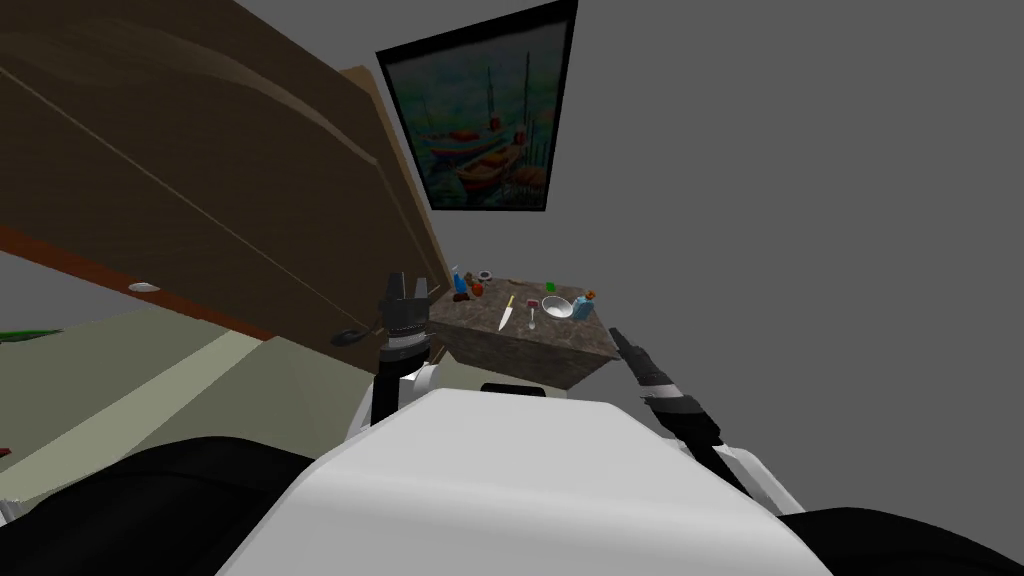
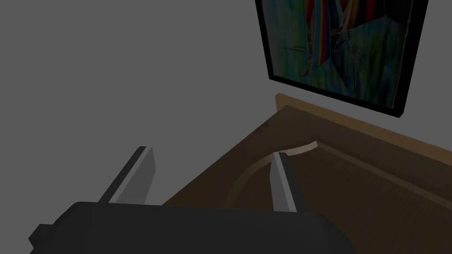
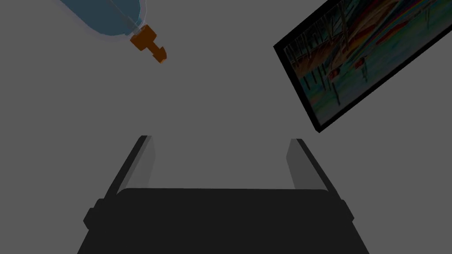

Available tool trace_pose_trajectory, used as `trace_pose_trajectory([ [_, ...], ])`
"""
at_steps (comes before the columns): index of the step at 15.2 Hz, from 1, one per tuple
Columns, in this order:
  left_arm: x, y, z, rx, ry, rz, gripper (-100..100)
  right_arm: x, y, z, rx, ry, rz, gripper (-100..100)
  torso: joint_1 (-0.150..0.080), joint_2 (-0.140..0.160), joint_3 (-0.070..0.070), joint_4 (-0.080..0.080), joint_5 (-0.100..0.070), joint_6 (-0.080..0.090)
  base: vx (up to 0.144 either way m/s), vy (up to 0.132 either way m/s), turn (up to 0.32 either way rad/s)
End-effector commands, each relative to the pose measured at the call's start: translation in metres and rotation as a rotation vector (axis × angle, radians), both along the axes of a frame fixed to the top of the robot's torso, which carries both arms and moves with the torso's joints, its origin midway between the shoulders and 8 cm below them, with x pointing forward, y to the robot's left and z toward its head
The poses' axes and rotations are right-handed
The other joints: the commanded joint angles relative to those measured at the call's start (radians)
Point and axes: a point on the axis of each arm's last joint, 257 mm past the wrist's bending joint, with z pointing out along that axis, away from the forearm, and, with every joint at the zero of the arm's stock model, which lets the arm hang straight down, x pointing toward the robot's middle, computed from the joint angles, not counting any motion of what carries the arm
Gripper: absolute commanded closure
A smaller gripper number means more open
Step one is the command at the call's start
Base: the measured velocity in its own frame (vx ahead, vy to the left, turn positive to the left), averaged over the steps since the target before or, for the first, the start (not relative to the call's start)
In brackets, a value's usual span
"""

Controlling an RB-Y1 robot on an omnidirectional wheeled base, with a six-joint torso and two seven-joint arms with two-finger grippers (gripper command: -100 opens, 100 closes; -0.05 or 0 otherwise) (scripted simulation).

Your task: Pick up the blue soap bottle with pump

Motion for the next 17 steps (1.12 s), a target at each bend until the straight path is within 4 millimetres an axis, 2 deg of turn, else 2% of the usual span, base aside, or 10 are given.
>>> trace_pose_trajectory([
  [1,0.000,0.000,0.000,0.000,0.000,0.000,0,-0.002,-0.003,-0.005,-0.040,0.028,0.015,-100,0.000,0.000,0.000,0.000,0.000,0.000,-0.008,0.052,0.063],
  [2,0.000,0.000,0.000,0.000,0.000,0.000,0,-0.014,-0.019,-0.023,-0.094,0.091,0.006,-100,-0.001,0.000,0.000,0.000,0.000,0.000,-0.007,0.062,0.212],
  [4,0.000,0.000,0.000,0.000,0.000,0.000,0,-0.012,-0.018,-0.022,-0.116,0.098,0.027,-100,-0.001,0.000,0.000,0.000,0.000,0.000,-0.004,0.050,0.163],
  [5,0.000,0.000,0.000,0.000,0.000,0.000,0,-0.026,-0.035,-0.039,-0.169,0.163,0.020,-100,-0.001,0.000,0.000,0.000,0.000,0.000,-0.007,0.055,0.226],
  [10,0.000,0.000,0.000,0.000,0.000,0.000,0,-0.038,-0.052,-0.053,-0.269,0.246,0.059,-100,-0.001,0.000,0.000,0.000,0.000,0.000,-0.001,0.053,0.181],
  [11,0.000,0.000,0.000,0.000,0.000,0.000,0,-0.054,-0.071,-0.067,-0.324,0.315,0.057,-100,-0.001,0.000,0.000,0.000,0.000,0.000,0.002,0.065,0.239],
  [13,0.000,0.000,0.000,0.000,0.000,0.000,0,-0.053,-0.070,-0.066,-0.346,0.323,0.079,-100,0.000,-0.001,0.000,0.000,0.000,0.000,0.003,0.056,0.165],
  [14,0.000,0.000,0.000,0.000,0.000,0.000,0,-0.071,-0.091,-0.080,-0.396,0.396,0.076,-100,-0.001,-0.001,0.000,0.000,0.000,0.000,0.002,0.049,0.204],
  [16,0.000,0.000,0.000,0.000,0.000,0.000,0,-0.068,-0.089,-0.077,-0.422,0.401,0.102,-100,-0.001,0.000,0.000,0.000,0.000,0.000,-0.001,0.051,0.182],
  [17,0.000,0.000,0.000,0.000,0.000,0.000,0,-0.088,-0.111,-0.089,-0.471,0.476,0.100,-100,-0.001,0.000,0.000,0.000,0.000,0.000,0.003,0.061,0.236],
])
